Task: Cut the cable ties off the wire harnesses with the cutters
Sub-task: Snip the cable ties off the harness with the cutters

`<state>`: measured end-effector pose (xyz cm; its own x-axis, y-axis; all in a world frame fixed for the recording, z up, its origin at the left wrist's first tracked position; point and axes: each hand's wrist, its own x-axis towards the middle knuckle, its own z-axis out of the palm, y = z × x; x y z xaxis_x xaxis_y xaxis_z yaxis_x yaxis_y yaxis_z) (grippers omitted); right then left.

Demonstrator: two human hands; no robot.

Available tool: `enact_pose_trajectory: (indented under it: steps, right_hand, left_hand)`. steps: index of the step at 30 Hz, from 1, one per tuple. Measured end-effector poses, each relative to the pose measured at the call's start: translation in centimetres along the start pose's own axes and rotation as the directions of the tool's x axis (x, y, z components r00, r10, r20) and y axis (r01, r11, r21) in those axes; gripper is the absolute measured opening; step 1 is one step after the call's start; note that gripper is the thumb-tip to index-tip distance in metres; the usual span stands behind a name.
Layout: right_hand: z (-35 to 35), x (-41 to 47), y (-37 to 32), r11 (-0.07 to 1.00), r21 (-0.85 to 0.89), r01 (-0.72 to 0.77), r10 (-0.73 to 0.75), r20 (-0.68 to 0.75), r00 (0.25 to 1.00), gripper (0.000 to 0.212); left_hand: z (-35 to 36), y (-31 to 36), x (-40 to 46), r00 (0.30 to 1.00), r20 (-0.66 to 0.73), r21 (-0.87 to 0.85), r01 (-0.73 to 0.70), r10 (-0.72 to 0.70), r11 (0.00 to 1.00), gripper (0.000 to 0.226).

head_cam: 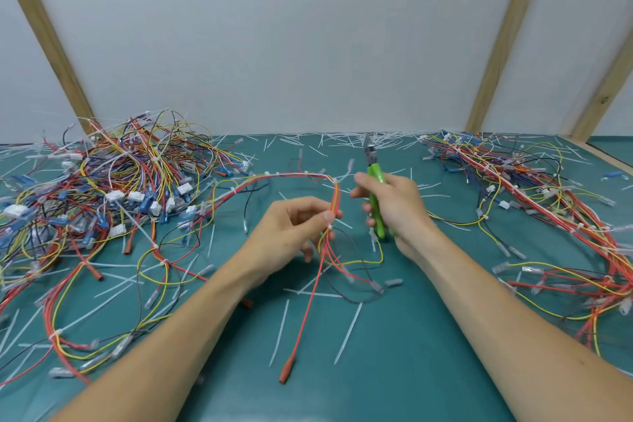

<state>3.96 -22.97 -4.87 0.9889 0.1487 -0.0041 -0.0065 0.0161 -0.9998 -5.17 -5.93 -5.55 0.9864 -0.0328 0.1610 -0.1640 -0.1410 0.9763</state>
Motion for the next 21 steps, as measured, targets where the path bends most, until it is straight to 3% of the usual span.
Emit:
enact_pose_trajectory:
  steps: [5,11,14,15,17,19,21]
  right_hand:
    - [0.8,-0.9,0.1,0.994,-0.103,-0.041,0.055,0.139,0.989,0.032]
    - [0.7,-1.1,0.1,0.985,-0.174,-0.016,0.039,0.126,0.991,0.006]
    - [0.7,-1.0,-0.3,0.998,-0.057,0.004,0.000,0.070,0.998,0.012]
    - [0.5,-1.0,-0.5,1.000,0.005,0.000,-0.001,0.049,0.999,0.014]
    - [0.0,-0.7,-0.8,0.983,0.181,-0.017,0.011,0.032,0.999,0.017]
    - [-0.6,-0.4,-1.2,0.932,0.361,-0.040,0.021,0.056,0.998,0.021]
    - [-1.2,-0.1,-1.5,0.865,0.499,-0.062,0.024,0.082,0.996,0.023]
  left_hand:
    - [0.2,0.1,-0.4,0.993,0.120,0.096,-0.012,0.000,0.995,0.016]
    - [0.6,-0.2,-0.6,0.990,0.136,0.274,-0.065,0.028,0.959,0.011]
    - [0.3,-0.1,-0.4,0.984,-0.072,0.422,-0.120,0.165,0.899,0.017]
    - [0.0,0.1,-0.3,0.950,-0.209,0.455,-0.116,0.232,0.883,0.017]
    - [-0.9,0.7,-0.2,0.795,-0.462,0.529,-0.109,0.393,0.842,0.008]
    - [-2.2,1.1,-0.2,0.662,-0.552,0.631,-0.064,0.506,0.773,0.018]
    - [-3.3,1.0,0.0,0.673,-0.554,0.673,0.015,0.490,0.740,0.041]
